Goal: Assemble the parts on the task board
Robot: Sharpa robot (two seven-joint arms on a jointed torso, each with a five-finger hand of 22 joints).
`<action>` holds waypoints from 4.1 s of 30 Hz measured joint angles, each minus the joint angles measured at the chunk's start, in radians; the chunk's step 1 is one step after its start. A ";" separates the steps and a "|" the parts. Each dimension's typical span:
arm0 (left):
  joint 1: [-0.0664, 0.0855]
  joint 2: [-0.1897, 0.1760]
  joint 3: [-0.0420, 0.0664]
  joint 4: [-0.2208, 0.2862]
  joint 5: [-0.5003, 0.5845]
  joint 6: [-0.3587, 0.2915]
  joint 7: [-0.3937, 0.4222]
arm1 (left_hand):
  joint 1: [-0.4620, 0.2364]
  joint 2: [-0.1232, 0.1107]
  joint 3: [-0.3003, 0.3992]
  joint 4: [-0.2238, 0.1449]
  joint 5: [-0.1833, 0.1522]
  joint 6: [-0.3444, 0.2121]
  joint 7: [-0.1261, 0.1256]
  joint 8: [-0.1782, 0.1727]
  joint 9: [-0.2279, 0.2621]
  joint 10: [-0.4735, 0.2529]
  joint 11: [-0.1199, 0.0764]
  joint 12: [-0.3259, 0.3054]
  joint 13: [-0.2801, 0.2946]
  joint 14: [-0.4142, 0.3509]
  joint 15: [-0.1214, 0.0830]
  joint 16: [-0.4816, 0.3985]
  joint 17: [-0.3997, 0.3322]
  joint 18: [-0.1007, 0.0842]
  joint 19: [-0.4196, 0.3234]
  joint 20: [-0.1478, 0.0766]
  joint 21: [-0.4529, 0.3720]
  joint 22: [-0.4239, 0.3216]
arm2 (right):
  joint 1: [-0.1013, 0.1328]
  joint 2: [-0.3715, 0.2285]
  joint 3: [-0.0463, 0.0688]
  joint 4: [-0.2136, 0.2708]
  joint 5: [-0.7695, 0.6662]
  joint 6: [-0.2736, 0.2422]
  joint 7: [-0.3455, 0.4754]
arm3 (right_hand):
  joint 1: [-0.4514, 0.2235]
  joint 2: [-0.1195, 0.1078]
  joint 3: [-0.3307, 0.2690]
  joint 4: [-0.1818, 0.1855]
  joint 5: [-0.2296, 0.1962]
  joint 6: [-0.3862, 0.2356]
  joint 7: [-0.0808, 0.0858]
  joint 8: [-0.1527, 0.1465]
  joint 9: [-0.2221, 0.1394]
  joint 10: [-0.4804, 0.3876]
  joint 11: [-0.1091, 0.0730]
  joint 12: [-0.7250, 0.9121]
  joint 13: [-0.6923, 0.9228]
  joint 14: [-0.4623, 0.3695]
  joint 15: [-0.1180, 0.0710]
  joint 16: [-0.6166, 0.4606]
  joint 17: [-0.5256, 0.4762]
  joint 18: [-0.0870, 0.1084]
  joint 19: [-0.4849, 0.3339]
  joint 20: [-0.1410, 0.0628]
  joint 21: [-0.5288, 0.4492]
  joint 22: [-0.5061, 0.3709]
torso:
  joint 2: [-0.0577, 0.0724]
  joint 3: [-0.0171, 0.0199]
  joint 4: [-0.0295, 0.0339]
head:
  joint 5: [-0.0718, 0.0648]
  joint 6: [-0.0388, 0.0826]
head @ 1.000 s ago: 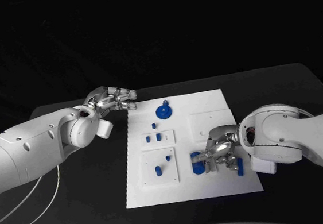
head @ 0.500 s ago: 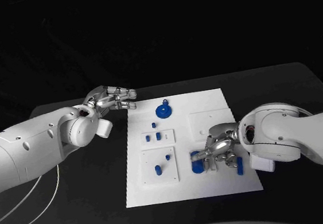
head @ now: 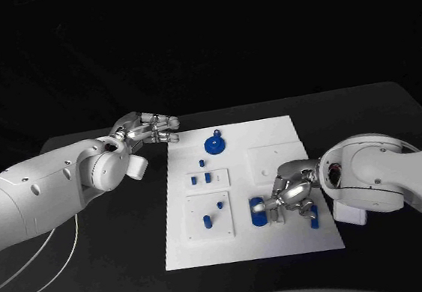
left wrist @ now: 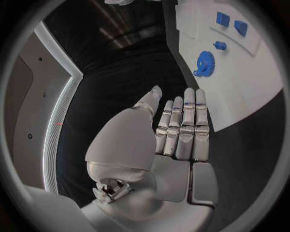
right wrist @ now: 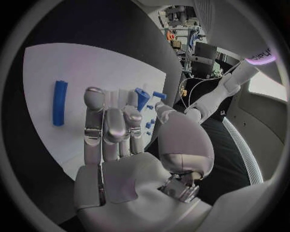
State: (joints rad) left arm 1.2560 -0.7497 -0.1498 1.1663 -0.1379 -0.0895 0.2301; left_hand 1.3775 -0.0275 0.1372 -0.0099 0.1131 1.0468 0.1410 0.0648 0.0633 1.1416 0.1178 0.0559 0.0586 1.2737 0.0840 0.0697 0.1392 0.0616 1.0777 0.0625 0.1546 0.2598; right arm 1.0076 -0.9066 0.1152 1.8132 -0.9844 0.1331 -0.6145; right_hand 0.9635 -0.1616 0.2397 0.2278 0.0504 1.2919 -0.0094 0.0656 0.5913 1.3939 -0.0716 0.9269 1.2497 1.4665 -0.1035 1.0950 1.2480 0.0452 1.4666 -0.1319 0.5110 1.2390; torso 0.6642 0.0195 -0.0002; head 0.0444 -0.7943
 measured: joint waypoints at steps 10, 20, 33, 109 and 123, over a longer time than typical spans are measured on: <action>0.000 0.000 0.000 0.000 0.000 0.000 -0.001 | 0.000 0.000 0.000 0.000 0.000 0.000 0.000 0.000 0.000 0.000 0.000 0.000 0.000 0.000 0.000 0.000 0.000 0.000 0.000 0.000 0.000 0.000 | 0.000 -0.010 0.001 0.012 0.000 0.038 0.012 | 0.114 0.131 -0.258 -0.205 0.140 0.000 0.000 0.000 0.011 0.002 0.002 0.000 -0.003 0.000 0.000 0.000 -0.005 0.000 0.000 0.000 0.006 0.001 | 0.000 -0.0005 0.0000 | -0.002 -0.002; 0.000 0.001 0.000 0.000 -0.001 0.000 -0.001 | 0.000 0.000 0.000 0.000 0.000 0.000 0.000 0.000 0.000 0.000 0.000 0.000 0.000 0.000 0.000 0.000 0.001 0.000 0.000 0.000 0.000 0.000 | -0.005 -0.003 0.001 0.004 -0.004 0.065 0.009 | 0.139 0.114 -0.166 -0.250 0.140 0.000 0.000 0.000 -0.009 0.002 0.002 0.002 -0.008 0.000 0.000 0.000 -0.007 0.000 0.000 0.000 0.006 0.002 | 0.000 -0.0012 0.0012 | -0.003 -0.003; 0.000 0.000 0.000 0.000 -0.001 0.001 -0.001 | 0.000 0.000 0.000 0.000 0.000 0.000 0.000 0.000 0.000 0.000 0.000 0.000 0.000 0.000 0.000 0.000 0.001 0.000 0.000 0.000 0.000 0.000 | -0.011 0.017 0.001 -0.016 -0.024 0.053 -0.010 | 0.082 0.181 -0.147 -0.218 0.131 0.000 0.000 0.000 0.004 0.002 0.002 0.006 -0.008 0.000 0.000 0.000 -0.007 0.000 0.000 0.000 0.006 0.004 | 0.000 -0.0014 0.0014 | -0.003 -0.006; 0.000 -0.018 -0.001 0.001 -0.004 0.000 0.001 | 0.000 0.000 -0.012 0.009 -0.033 0.000 0.000 0.000 0.000 0.000 0.000 0.000 0.000 0.000 0.000 0.000 0.003 0.000 0.000 0.000 0.007 -0.018 | -0.007 -0.219 0.072 0.002 -0.017 0.241 0.016 | 0.127 0.113 -0.043 -0.246 0.035 -0.043 0.018 0.000 -0.140 -0.007 0.011 0.021 -0.027 0.000 0.007 0.000 -0.018 0.000 0.000 0.007 -0.014 0.002 | -0.001 -0.0017 -0.0021 | -0.041 0.004; 0.000 -0.027 -0.001 0.006 -0.004 0.000 0.006 | 0.000 0.000 -0.074 0.014 -0.055 0.000 0.000 0.000 0.000 0.000 0.000 0.000 0.000 0.000 0.000 0.000 0.004 0.000 0.007 0.000 0.007 -0.040 | -0.073 -0.208 0.066 -0.006 -0.134 0.208 -0.037 | 0.071 0.024 0.029 -0.075 0.000 -0.030 0.023 0.006 -0.137 -0.007 0.011 0.021 -0.029 0.000 0.007 0.000 -0.018 0.000 0.000 0.007 -0.014 0.003 | 0.000 -0.0012 -0.0005 | -0.046 0.001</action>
State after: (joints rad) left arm 1.2558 -0.7766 -0.1511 1.1723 -0.1417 -0.0894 0.2364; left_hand 1.3775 -0.0275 0.0628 0.0038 0.0577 1.0468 0.1410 0.0648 0.0633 1.1416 0.1178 0.0559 0.0587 1.2737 0.0840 0.0697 0.1433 0.0616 1.0850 0.0626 0.1618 0.2195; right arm 0.9342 -1.1143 0.1809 1.8073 -1.1188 0.3409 -0.6517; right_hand 1.0349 -0.1373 0.2683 0.1529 0.0503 1.2615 0.0138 0.0718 0.4540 1.3865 -0.0607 0.9480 1.2205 1.4665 -0.0964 1.0950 1.2299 0.0452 1.4666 -0.1248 0.4970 1.2423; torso 0.6639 0.0183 -0.0007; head -0.0014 -0.7935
